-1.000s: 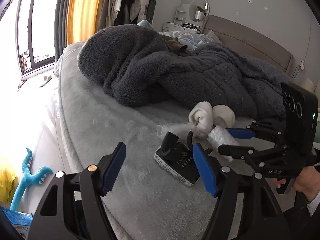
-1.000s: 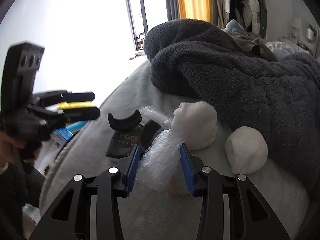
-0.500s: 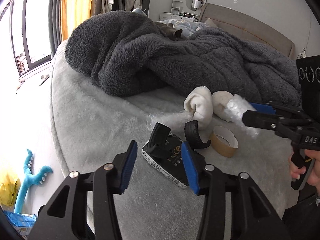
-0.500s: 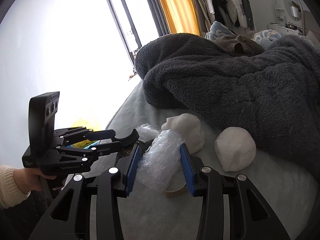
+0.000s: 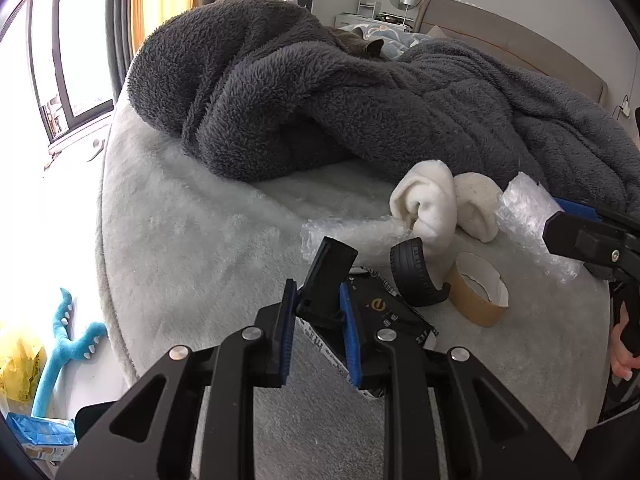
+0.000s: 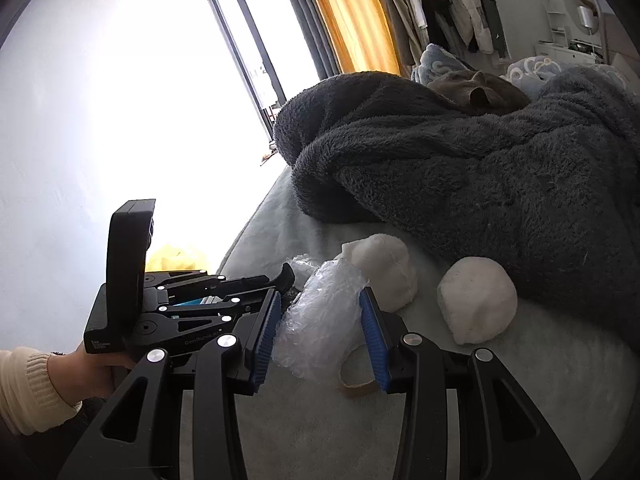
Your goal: Collect trash
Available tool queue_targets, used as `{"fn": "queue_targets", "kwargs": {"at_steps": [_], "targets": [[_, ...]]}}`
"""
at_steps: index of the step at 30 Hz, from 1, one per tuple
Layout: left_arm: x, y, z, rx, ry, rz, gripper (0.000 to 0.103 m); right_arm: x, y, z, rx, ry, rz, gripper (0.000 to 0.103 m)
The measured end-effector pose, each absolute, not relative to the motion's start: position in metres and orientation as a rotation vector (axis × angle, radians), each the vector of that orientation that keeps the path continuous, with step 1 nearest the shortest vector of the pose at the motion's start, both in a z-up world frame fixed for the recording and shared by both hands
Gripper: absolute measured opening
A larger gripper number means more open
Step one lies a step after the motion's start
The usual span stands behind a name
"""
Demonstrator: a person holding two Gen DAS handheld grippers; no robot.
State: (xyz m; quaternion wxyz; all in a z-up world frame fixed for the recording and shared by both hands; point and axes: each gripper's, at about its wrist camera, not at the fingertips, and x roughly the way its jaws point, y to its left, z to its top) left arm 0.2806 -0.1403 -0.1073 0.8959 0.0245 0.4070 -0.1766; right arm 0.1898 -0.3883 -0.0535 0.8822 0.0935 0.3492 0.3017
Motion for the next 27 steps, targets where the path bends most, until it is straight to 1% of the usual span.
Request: {"fn": "queue_targets", "kwargs": {"at_steps": [11, 27], "targets": [[0.272, -0.114, -0.088, -0.019, 0.812, -0.355, 0.023, 0.199, -0.362, -0.045, 0.193, 0.718, 0.642, 0.041], [0.256, -0.025, -0.103, -0.081, 0.874, -0.195, 0.023, 0.216, -0.286, -0.030, 0.195, 0.702, 0.661, 0.041]]}}
